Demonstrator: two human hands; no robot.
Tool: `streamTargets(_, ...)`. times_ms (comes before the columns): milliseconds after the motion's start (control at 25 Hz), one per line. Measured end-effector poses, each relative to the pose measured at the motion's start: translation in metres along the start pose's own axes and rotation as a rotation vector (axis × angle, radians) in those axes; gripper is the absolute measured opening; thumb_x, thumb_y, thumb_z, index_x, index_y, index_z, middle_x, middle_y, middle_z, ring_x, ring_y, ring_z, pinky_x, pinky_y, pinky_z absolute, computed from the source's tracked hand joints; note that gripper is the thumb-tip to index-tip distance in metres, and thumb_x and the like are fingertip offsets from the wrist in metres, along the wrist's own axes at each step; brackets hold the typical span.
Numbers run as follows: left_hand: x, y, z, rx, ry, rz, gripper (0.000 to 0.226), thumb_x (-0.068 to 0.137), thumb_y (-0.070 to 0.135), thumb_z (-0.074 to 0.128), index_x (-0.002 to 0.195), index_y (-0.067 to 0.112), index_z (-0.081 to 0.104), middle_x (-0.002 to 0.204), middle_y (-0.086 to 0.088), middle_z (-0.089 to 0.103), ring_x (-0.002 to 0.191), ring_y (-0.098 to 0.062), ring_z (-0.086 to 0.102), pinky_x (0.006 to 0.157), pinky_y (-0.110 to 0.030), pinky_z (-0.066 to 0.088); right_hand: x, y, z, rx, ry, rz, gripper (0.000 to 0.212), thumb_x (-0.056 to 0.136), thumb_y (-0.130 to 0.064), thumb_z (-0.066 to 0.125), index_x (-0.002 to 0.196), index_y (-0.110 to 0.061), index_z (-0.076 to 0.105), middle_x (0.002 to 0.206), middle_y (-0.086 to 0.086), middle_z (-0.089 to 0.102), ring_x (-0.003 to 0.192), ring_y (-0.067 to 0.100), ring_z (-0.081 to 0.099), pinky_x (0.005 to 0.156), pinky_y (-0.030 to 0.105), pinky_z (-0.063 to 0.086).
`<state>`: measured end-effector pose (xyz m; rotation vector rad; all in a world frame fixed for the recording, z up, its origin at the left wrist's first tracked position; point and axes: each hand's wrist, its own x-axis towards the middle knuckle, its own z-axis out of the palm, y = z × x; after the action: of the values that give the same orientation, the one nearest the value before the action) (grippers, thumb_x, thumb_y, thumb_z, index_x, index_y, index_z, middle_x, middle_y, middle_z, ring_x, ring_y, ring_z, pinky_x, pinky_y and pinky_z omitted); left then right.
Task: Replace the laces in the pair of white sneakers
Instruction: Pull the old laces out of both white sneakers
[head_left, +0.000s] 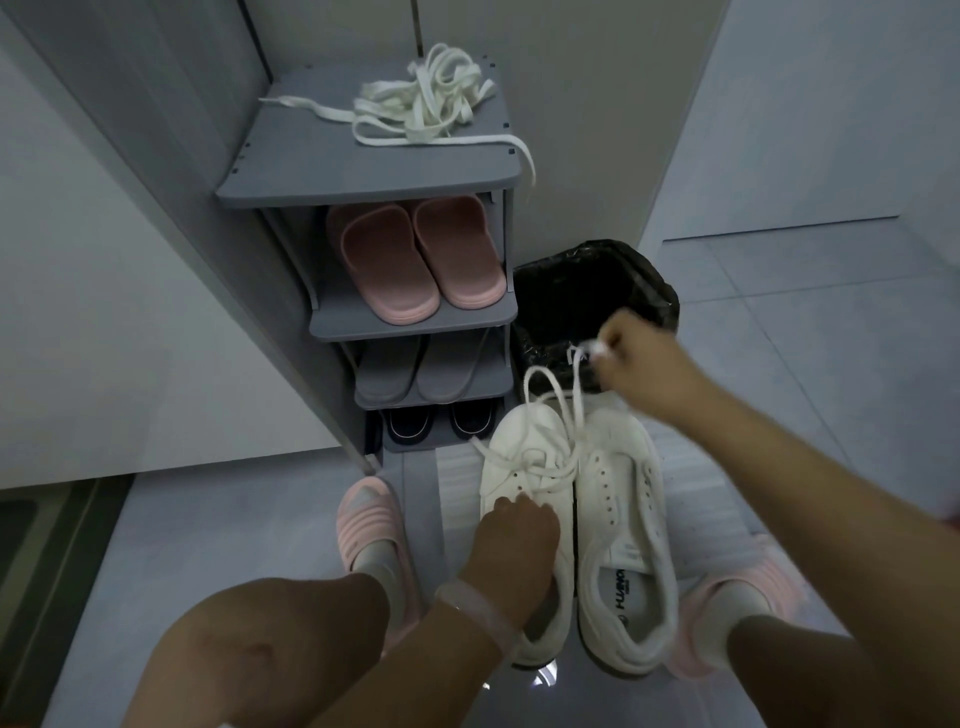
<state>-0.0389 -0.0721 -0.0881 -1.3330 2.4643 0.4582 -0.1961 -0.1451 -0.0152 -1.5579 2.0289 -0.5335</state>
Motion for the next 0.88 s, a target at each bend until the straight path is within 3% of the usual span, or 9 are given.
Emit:
streamTargets(40, -0.001, -0.001, -0.002, 0.03, -0.002, 0.001, 0.042, 0.044, 0.023, 0.086, 0.083, 0.016, 0.071, 0.078, -0.007, 0.066, 0.07, -0.017, 0.064, 0.056, -0.02, 0.048, -0.006, 0.012, 0.015, -0.143, -0.096, -0.032, 0.012, 0.09, -0.021, 0.054, 0.1, -0.016, 0.049, 0.09, 0.007, 0.06, 0.08, 0.025, 0.058, 0.068, 0.029, 0.04)
streamTargets(120, -0.003, -0.001, -0.003, 0.012, -0.017, -0.033, 0.048, 0.006, 0.033, 0.086, 0.048, 0.024, 0.066, 0.046, 0.005, 0.056, 0.039, -0.007, 0.053, 0.033, -0.012, 0.032, -0.019, 0.027, 0.037, -0.328, -0.246, -0.142, 0.026, 0.088, -0.022, 0.053, 0.113, -0.018, 0.049, 0.107, 0.006, 0.057, 0.094, 0.026, 0.058, 0.073, 0.03, 0.043)
streamTargets(200, 0.007, -0.007, 0.01, 0.011, 0.101, 0.029, 0.05, -0.006, 0.032, 0.082, 0.039, 0.024, 0.061, 0.038, 0.004, 0.049, 0.031, -0.006, 0.046, 0.031, -0.01, 0.02, -0.029, 0.028, 0.049, -0.476, -0.293, -0.241, 0.032, 0.09, -0.026, 0.049, 0.122, -0.022, 0.048, 0.122, 0.004, 0.046, 0.103, 0.025, 0.055, 0.077, 0.031, 0.043)
streamTargets(240, 0.001, -0.002, 0.001, 0.028, 0.01, -0.004, 0.05, 0.003, 0.032, 0.086, 0.047, 0.023, 0.065, 0.046, 0.002, 0.055, 0.038, -0.009, 0.053, 0.034, -0.012, 0.024, -0.031, 0.028, 0.053, -0.533, -0.295, -0.258, 0.033, 0.092, -0.027, 0.047, 0.125, -0.021, 0.047, 0.127, 0.004, 0.042, 0.106, 0.025, 0.054, 0.075, 0.031, 0.042)
streamTargets(320, -0.005, 0.003, -0.011, -0.012, -0.013, -0.035, 0.04, 0.059, 0.02, 0.081, 0.095, 0.012, 0.065, 0.097, -0.012, 0.063, 0.082, -0.023, 0.063, 0.058, -0.024, 0.045, -0.031, 0.026, 0.057, -0.633, -0.265, -0.233, 0.034, 0.094, -0.022, 0.045, 0.127, -0.016, 0.046, 0.131, 0.007, 0.039, 0.107, 0.026, 0.055, 0.072, 0.031, 0.042)
streamTargets(440, -0.004, 0.001, -0.008, -0.058, -0.052, -0.066, 0.042, 0.092, 0.008, 0.048, 0.132, 0.008, 0.035, 0.147, -0.019, 0.024, 0.119, -0.034, 0.042, 0.087, -0.039, 0.043, -0.028, 0.022, 0.064, -0.747, -0.242, -0.233, 0.036, 0.09, -0.004, 0.044, 0.126, -0.008, 0.047, 0.132, 0.013, 0.041, 0.104, 0.028, 0.058, 0.077, 0.035, 0.048)
streamTargets(680, -0.004, 0.001, -0.017, -0.004, -0.131, -0.025, 0.049, 0.096, 0.028, 0.044, 0.139, 0.008, 0.031, 0.153, -0.017, 0.016, 0.129, -0.033, 0.033, 0.095, -0.041, 0.039, -0.026, 0.031, 0.067, -0.765, -0.24, -0.348, 0.031, 0.087, -0.006, 0.047, 0.118, -0.009, 0.053, 0.134, 0.009, 0.04, 0.104, 0.025, 0.055, 0.073, 0.033, 0.047)
streamTargets(800, -0.005, 0.0, -0.015, -0.004, -0.147, -0.015, 0.051, 0.097, 0.028, 0.042, 0.141, 0.008, 0.028, 0.154, -0.017, 0.014, 0.13, -0.035, 0.032, 0.096, -0.042, 0.038, -0.025, 0.029, 0.049, -0.718, -0.042, -0.456, 0.025, 0.079, -0.012, 0.065, 0.102, -0.005, 0.059, 0.112, 0.01, 0.051, 0.088, 0.026, 0.059, 0.058, 0.032, 0.042)
streamTargets(880, -0.006, -0.001, -0.016, -0.002, -0.174, -0.017, 0.052, 0.098, 0.029, 0.04, 0.143, 0.01, 0.024, 0.155, -0.017, 0.01, 0.132, -0.035, 0.03, 0.099, -0.043, 0.036, -0.021, 0.031, 0.022, -0.585, 0.165, -0.342, 0.023, 0.073, -0.009, 0.071, 0.091, -0.001, 0.059, 0.101, 0.015, 0.052, 0.08, 0.033, 0.058, 0.053, 0.032, 0.038)
